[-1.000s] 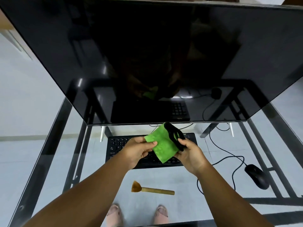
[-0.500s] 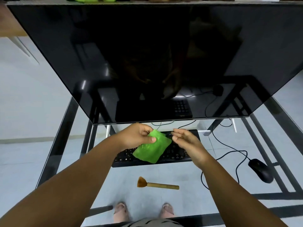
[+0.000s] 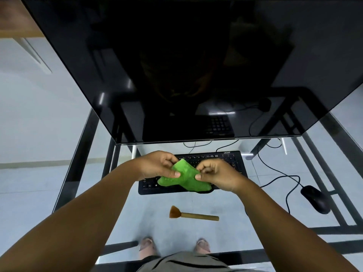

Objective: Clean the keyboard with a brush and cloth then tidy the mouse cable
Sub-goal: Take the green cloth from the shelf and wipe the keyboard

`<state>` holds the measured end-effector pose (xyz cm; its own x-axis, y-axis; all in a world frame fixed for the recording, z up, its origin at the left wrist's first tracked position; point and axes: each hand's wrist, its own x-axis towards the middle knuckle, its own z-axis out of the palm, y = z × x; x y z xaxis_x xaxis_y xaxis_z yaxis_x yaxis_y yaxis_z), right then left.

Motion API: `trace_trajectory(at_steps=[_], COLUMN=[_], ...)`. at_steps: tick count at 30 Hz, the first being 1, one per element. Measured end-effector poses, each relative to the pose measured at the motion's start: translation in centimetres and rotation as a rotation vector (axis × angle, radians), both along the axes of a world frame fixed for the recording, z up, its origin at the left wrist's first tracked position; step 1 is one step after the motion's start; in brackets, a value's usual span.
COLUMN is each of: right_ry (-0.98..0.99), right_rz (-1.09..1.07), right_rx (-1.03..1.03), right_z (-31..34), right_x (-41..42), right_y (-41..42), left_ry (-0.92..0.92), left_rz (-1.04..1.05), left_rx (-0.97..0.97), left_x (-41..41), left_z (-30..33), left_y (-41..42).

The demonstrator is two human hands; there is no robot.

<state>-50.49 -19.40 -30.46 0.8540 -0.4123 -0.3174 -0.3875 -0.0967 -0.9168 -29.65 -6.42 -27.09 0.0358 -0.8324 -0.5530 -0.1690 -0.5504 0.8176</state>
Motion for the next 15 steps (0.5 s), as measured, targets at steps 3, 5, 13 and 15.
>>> trace_trajectory(at_steps=[3,5,13,15], right_ry=[-0.001,-0.007,-0.050,0.036], right_rz=[-0.013,-0.018,-0.247,-0.209], right_rx=[0.042,0.079,0.462,0.464], right_z=[0.6,1.1,-0.1,-1.2], right_x=[0.2,0.3,0.7,0.9], right_y=[0.4,0.8,3.9,5.2], left_ry=[0.008,0.037,0.501,0.617], left_rz=[-0.026,-0.015,0.526,0.626], left_rx=[0.045,0.064,-0.151,-0.149], left_x=[0.3,0.1,-0.7,-1.0], left_z=[-1.9,-3.3,-5.4,-5.4], left_y=[1.5,2.5,5.9,6.6])
